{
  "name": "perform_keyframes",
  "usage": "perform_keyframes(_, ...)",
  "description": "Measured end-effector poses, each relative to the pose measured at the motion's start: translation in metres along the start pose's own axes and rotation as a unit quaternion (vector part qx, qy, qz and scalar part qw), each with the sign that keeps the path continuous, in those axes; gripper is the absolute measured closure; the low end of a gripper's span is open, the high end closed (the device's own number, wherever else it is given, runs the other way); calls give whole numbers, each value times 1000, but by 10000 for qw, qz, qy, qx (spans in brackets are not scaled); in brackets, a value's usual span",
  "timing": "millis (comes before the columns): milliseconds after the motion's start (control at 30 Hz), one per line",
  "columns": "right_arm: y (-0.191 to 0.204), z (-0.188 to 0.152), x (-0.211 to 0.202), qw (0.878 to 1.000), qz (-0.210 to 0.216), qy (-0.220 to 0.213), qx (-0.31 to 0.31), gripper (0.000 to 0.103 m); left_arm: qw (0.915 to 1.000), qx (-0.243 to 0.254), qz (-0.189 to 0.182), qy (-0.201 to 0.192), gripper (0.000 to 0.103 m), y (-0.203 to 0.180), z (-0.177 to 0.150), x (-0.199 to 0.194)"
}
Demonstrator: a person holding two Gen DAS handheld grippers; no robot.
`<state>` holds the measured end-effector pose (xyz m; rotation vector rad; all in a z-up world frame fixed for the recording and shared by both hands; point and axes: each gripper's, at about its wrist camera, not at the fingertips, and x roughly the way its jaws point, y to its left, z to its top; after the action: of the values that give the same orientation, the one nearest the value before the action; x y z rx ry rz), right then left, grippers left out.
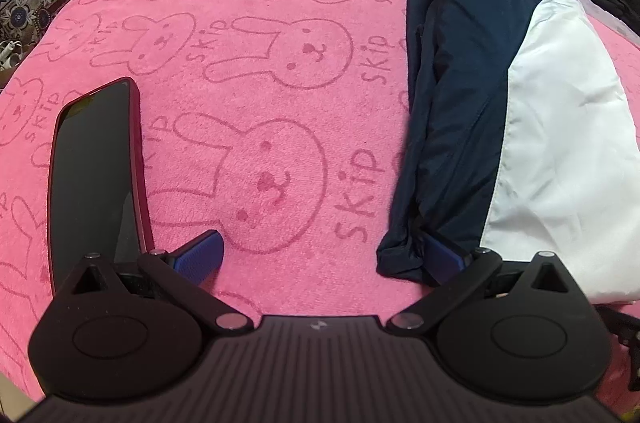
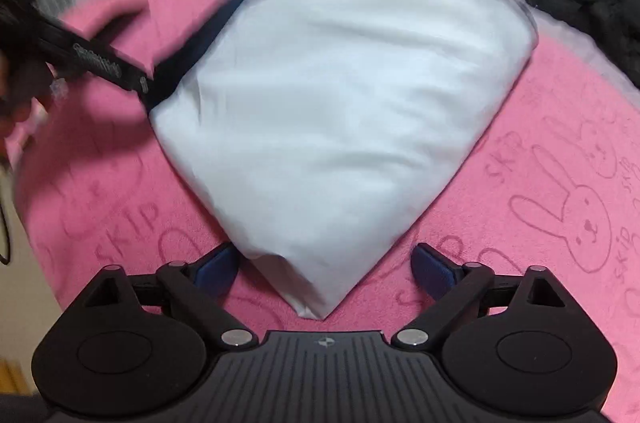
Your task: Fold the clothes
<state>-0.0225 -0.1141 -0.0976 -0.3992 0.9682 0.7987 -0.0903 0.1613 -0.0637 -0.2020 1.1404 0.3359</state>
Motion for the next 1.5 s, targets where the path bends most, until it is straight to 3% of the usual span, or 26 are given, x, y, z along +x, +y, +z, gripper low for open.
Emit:
perform_keyframes(200, -5, -2, -22, 9962, -222, 366, 753, 8, 9999, 155, -61, 7, 1, 2, 5, -22)
perform_keyframes(333, -14, -6, -44, 9882, -338, 444, 1424, 8, 9967, 697, -333, -249, 1, 8, 7, -52)
perform_keyframes(467, -6, -3, -57, 9903, -671, 357, 1167, 8, 9852, 1505, -727, -395, 1, 2, 13, -69)
perform_keyframes(633, 8, 11, -49, 9941, -858, 207, 631, 8, 9696, 2246, -871, -433, 2, -29, 29, -55)
perform_keyframes(800, 20, 21, -48, 9963, -687, 5, 518, 8, 9654, 2268, -1231, -365, 2, -52, 28, -50)
perform_keyframes(1100, 40, 13, -48, 9959, -643, 75, 639, 7, 9709, 1984, -1337, -83, 1, -56, 10, -41)
perform_keyframes(1367, 36, 2, 0, 9897, -706, 814, 945, 0, 9745, 1934, -1117, 221, 0, -54, 1, -11)
perform_keyframes(1500, 27, 0, 7, 9874, -647, 601, 1310, 0, 9715, 2140, -990, 256, 0, -60, -5, -1)
